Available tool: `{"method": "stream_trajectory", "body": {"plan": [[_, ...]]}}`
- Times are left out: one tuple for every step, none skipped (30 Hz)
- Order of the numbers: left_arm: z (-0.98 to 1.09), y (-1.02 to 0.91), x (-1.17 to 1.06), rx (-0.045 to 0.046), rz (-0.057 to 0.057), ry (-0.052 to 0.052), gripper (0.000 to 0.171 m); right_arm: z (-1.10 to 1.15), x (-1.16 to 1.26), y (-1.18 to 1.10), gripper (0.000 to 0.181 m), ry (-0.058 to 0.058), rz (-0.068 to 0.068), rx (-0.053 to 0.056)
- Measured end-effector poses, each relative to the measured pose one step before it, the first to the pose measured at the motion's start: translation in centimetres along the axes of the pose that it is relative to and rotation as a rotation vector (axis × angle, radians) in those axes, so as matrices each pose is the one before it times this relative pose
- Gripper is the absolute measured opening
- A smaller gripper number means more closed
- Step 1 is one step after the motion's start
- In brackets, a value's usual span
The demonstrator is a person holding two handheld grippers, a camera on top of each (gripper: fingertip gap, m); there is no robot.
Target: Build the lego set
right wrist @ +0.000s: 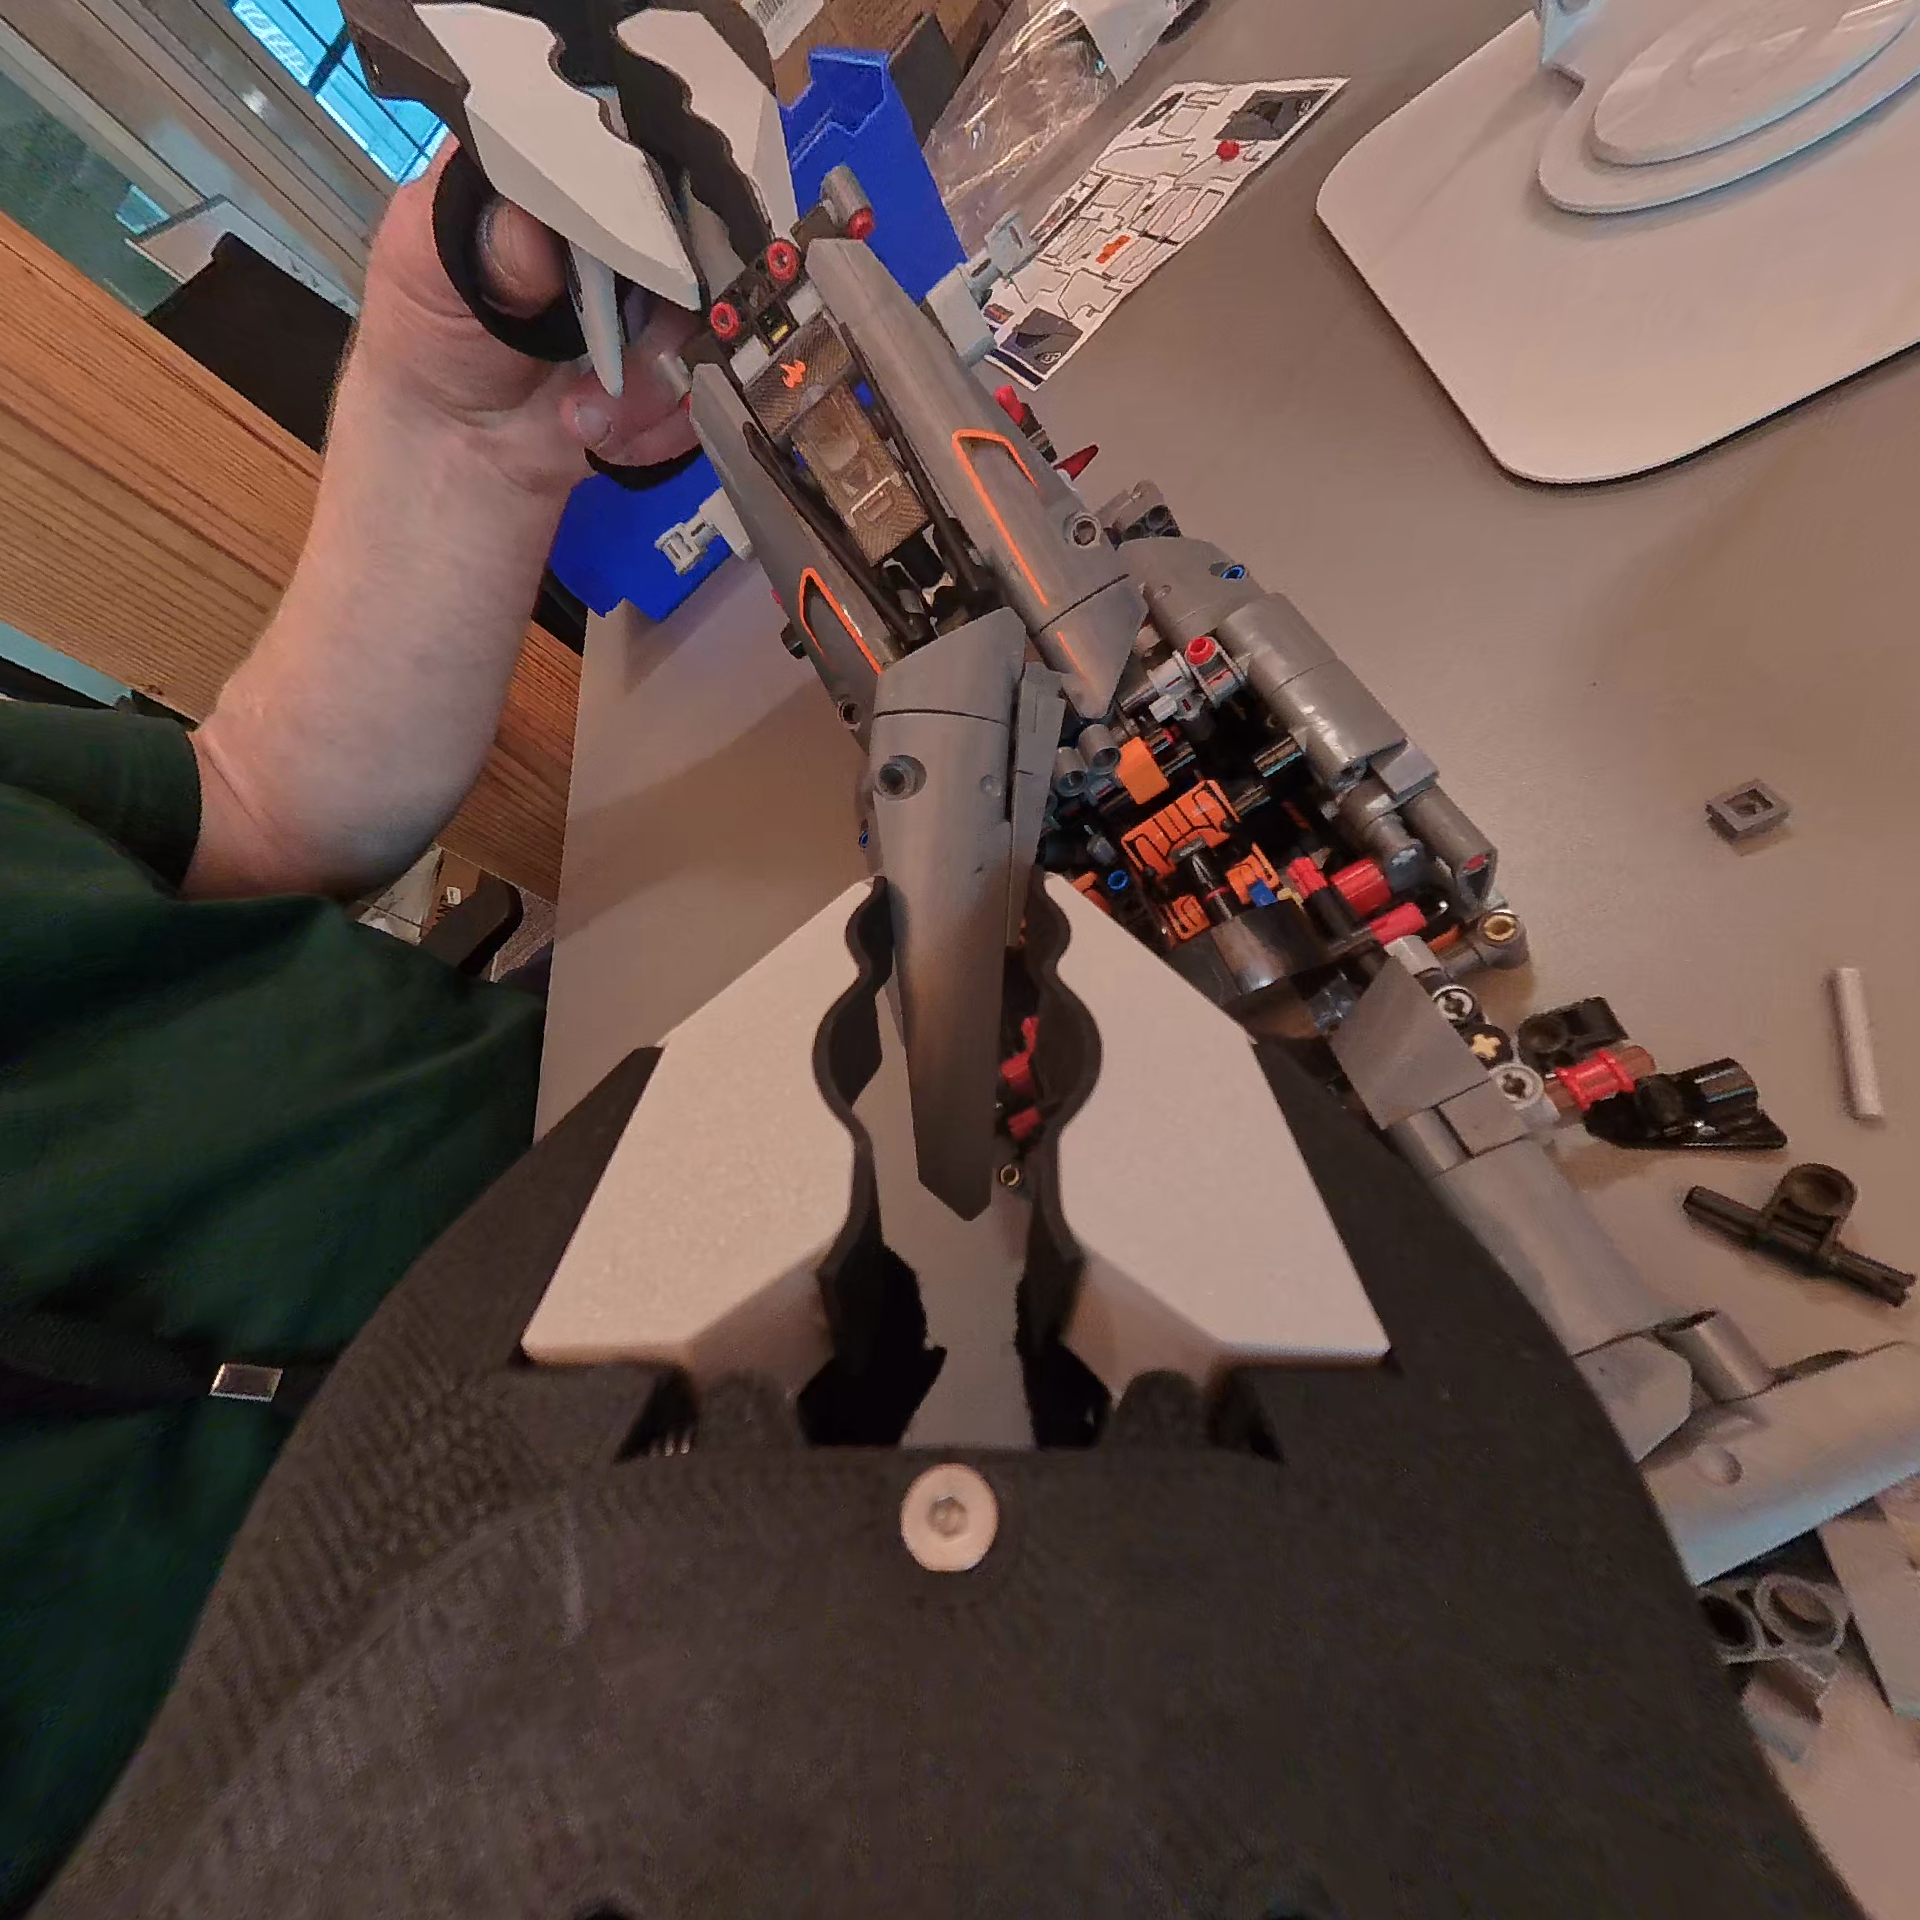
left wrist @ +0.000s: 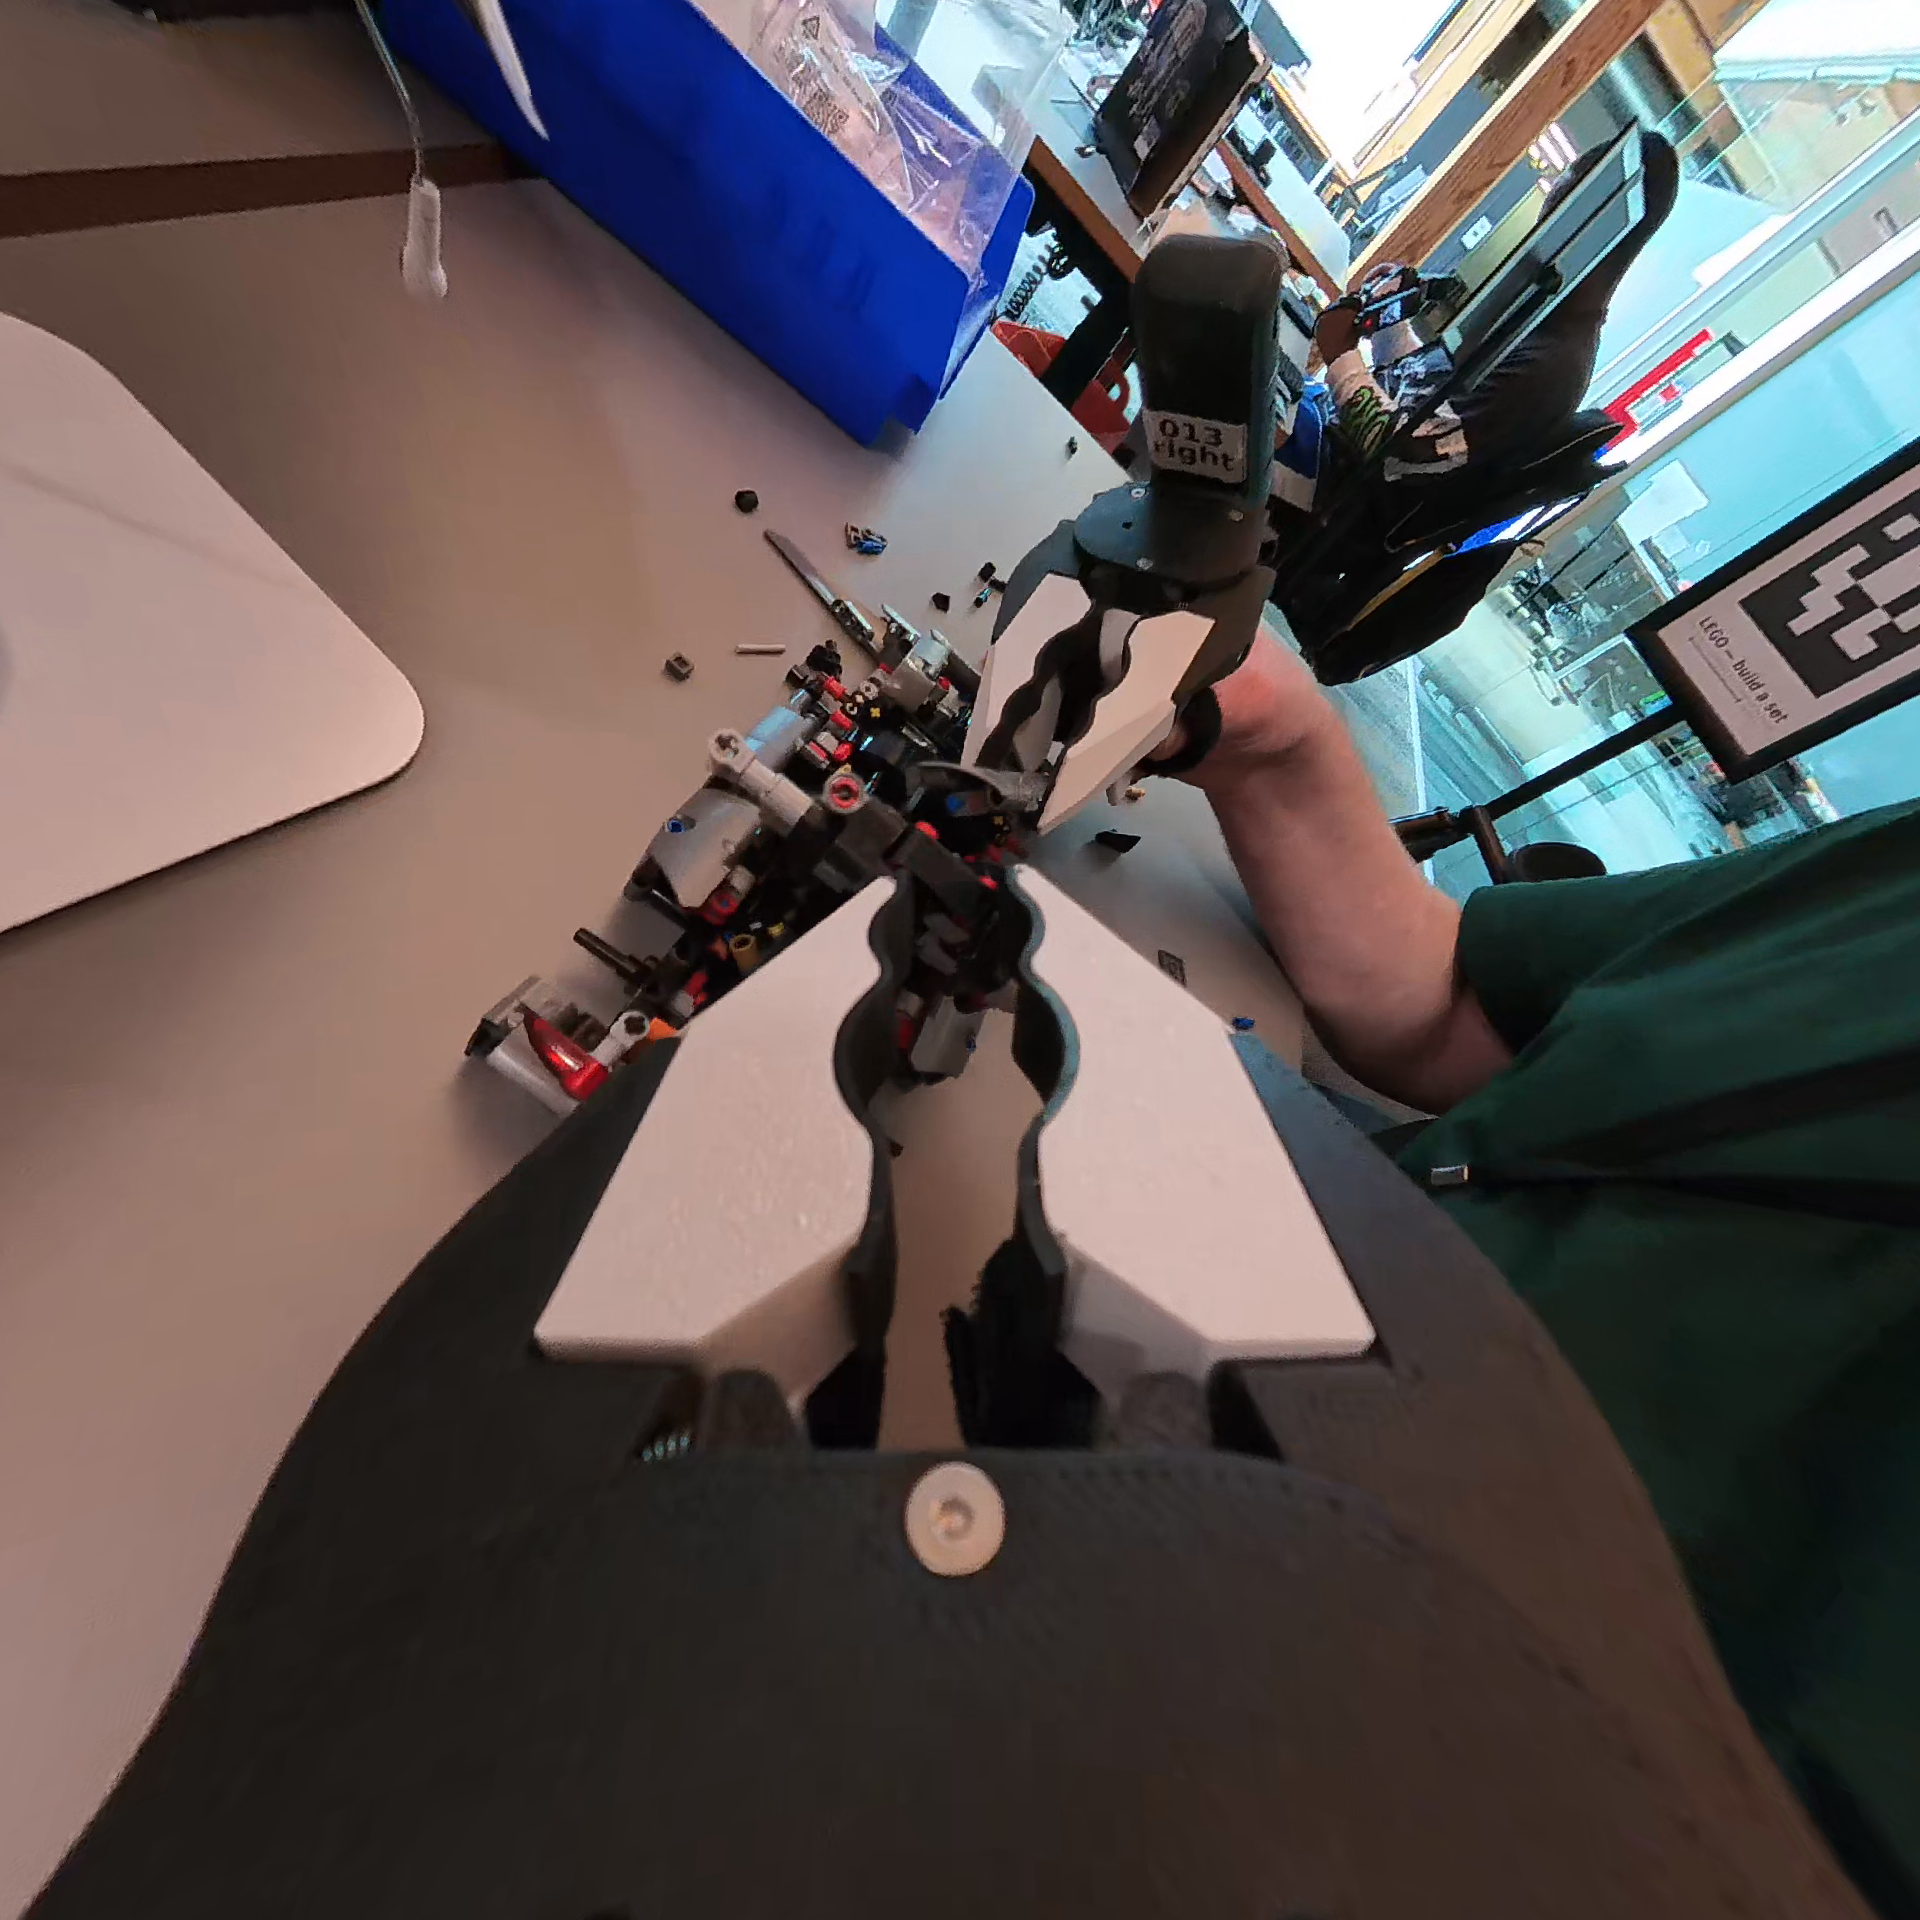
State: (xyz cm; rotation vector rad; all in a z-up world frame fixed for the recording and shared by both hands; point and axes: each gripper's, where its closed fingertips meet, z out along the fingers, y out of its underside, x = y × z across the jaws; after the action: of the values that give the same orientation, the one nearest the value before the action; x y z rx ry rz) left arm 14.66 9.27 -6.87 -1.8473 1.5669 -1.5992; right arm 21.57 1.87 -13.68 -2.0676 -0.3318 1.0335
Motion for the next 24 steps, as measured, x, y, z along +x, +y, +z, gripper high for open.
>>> {"method": "stream_trajectory", "body": {"plan": [[0.091, -0.121, 0.102, 0.00061, 0.0005, 0.0025, 0.014, -0.007, 0.003, -0.003, 0.024, 0.0001, 0.0006, 0.0001], [0.072, -0.094, 0.043, -0.00091, 0.0019, -0.0011, 0.014, 0.002, -0.005, -0.003, 0.024, 0.0003, -0.0003, -0.0002], [0.041, -0.064, 0.036, -0.00166, 0.002, -0.0009, 0.014, -0.003, -0.004, 0.003, 0.024, 0.0007, -0.0004, -0.0002], [0.025, -0.047, -0.014, -0.00096, 0.0013, -0.0039, 0.014, -0.004, 0.008, -0.008, 0.024, 0.0003, 0.0005, 0.0005], [0.041, -0.043, 0.004, -0.00039, 0.0027, -0.0036, 0.014, -0.01, 0.002, -0.001, 0.024, 0.0, -0.0001, 0.0005], [0.042, -0.049, 0.04, -0.00049, 0.0039, -0.0024, 0.014, -0.011, -0.003, 0.001, 0.024, -0.0002, 0.0003, 0.0003], [0.049, -0.065, 0.04, -0.00043, 0.0026, -0.0007, 0.014, 0.001, -0.004, -0.002, 0.024, -0.0001, 0.0003, 0.0001], [0.034, -0.055, 0.016, -0.00015, 0.0026, -0.0016, 0.014, -0.013, 0.005, 0.005, 0.024, 0.0002, -0.0002, 0.0], [0.0, -0.011, -0.053, -0.00069, 0.003, -0.0045, 0.015, -0.009, 0.002, -0.003, 0.024, 0.0002, 0.0002, 0.0006], [-0.039, 0.038, -0.065, 0.00056, -0.0005, -0.0006, 0.016, -0.005, -0.019, -0.011, 0.024, -0.0013, 0.0002, 0.0012], [-0.093, 0.077, -0.09, 0.00209, -0.005, 0.0019, 0.017, -0.02, -0.054, -0.019, 0.024, -0.0047, 0.0013, 0.0025], [-0.13, 0.106, -0.108, 0.0029, -0.0062, 0.0033, 0.018, -0.027, -0.058, -0.012, 0.024, -0.0064, 0.0035, 0.0033], [-0.136, 0.156, -0.129, 0.00256, -0.0087, 0.0039, 0.02, -0.033, -0.065, -0.017, 0.024, -0.0057, 0.0025, 0.0032], [-0.147, 0.16, -0.147, 0.00541, -0.0095, 0.0019, 0.021, -0.035, -0.063, -0.01, 0.024, -0.0049, 0.0005, 0.0018], [-0.155, 0.082, -0.1, 0.01293, -0.0058, 0.0009, 0.024, -0.031, -0.094, 0.001, 0.024, -0.0051, -0.0006, 0.0007], [-0.236, 0.009, -0.01, 0.01841, 0.0016, 0.0018, 0.025, -0.025, -0.085, 0.02, 0.024, -0.0041, 0.0, -0.0001], [-0.281, 0.016, -0.026, 0.01705, 0.0032, -0.0018, 0.026, -0.055, 0.018, 0.022, 0.024, 0.0018, 0.0005, 0.0004], [-0.308, 0.06, -0.09, 0.01325, 0.0008, -0.0049, 0.027, -0.093, 0.075, -0.014, 0.024, 0.006, -0.0006, 0.001], [-0.308, 0.057, -0.077, 0.01222, 0.0015, -0.0054, 0.027, -0.109, 0.09, -0.025, 0.023, 0.0078, -0.0012, 0.0026], [-0.333, 0.062, -0.043, 0.01258, 0.0054, -0.0064, 0.028, -0.106, 0.071, -0.044, 0.023, 0.0057, -0.001, 0.0034], [-0.326, 0.088, -0.038, 0.01182, 0.0089, -0.0108, 0.028, -0.122, -0.085, -0.13, 0.023, -0.002, -0.0027, 0.0076], [-0.343, 0.102, -0.004, 0.00915, 0.0115, -0.0133, 0.028, -0.129, -0.245, -0.241, 0.023, -0.0096, -0.0047, 0.0139], [-0.377, 0.055, 0.046, 0.01089, 0.012, -0.0154, 0.029, -0.125, -0.349, -0.312, 0.024, -0.0151, -0.0051, 0.017], [-0.369, -0.088, 0.232, 0.01668, 0.0152, -0.0112, 0.029, -0.091, -0.442, -0.313, 0.023, -0.0239, -0.0019, 0.0176]]}}
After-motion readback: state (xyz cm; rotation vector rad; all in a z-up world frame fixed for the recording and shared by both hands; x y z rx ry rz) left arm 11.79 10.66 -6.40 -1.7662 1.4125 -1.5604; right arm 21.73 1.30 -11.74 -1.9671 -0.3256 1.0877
